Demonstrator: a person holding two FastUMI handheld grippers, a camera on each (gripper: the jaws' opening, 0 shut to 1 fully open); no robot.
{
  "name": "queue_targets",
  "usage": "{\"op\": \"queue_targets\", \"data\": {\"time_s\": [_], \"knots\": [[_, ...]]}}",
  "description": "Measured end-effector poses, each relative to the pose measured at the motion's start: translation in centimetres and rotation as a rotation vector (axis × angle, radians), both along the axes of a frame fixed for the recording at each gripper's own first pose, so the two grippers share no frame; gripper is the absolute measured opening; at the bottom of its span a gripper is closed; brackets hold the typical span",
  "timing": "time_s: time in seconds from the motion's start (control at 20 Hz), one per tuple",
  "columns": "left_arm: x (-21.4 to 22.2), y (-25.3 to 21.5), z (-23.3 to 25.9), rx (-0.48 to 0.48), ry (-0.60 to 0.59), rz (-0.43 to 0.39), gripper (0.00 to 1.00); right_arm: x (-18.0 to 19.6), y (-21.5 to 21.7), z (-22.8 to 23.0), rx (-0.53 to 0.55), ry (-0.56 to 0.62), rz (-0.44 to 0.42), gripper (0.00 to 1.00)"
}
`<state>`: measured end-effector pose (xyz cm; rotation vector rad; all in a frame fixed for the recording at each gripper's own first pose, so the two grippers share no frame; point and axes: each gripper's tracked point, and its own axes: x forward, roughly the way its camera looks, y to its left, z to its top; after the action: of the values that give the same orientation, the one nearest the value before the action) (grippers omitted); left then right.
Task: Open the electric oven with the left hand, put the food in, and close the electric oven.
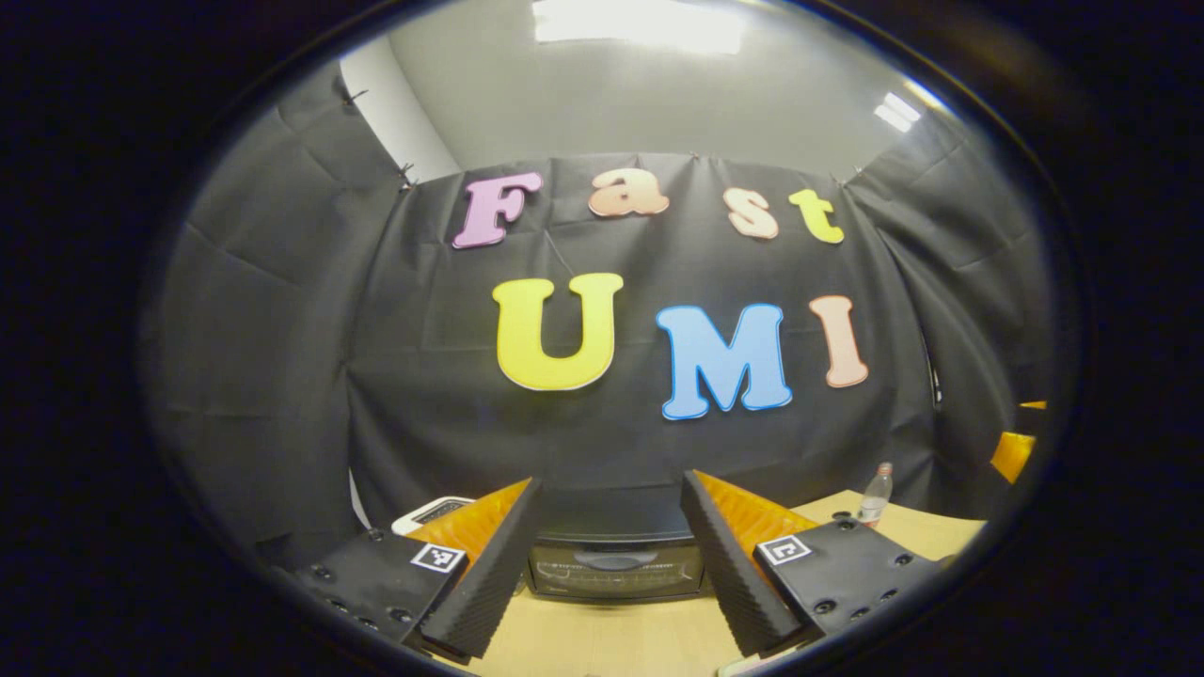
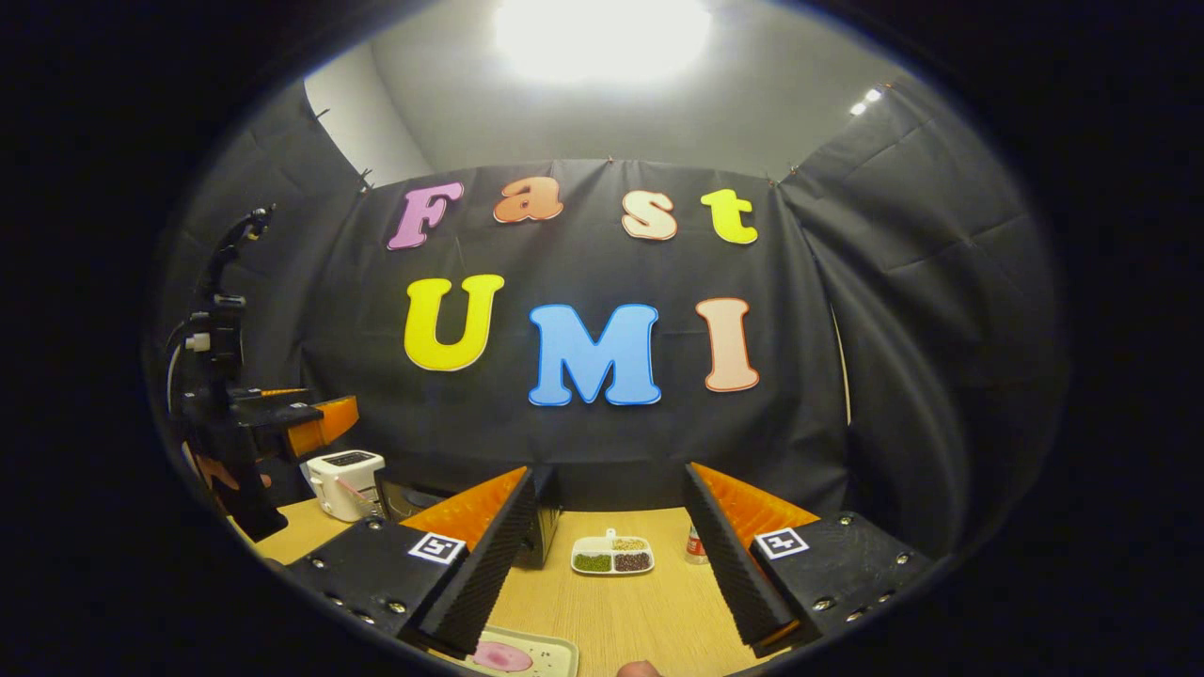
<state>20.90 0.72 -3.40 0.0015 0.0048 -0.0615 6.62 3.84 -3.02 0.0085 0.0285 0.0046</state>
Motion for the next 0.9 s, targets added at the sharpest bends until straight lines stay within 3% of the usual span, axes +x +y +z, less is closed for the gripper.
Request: {"op": "queue_targets", "data": {"time_s": [0.4, 0.9], "knots": [[9.7, -0.5, -7.8, -0.023, 0.095, -0.084, 1.00, 3.3, 1.7, -1.9, -0.019, 0.038, -0.101, 0.96], [16.2, -2.0, -17.4, -0.006, 0.225, -0.127, 1.00, 3.9, 0.4, -3.6, -0.083, 0.106, -0.211, 0.96]]}}
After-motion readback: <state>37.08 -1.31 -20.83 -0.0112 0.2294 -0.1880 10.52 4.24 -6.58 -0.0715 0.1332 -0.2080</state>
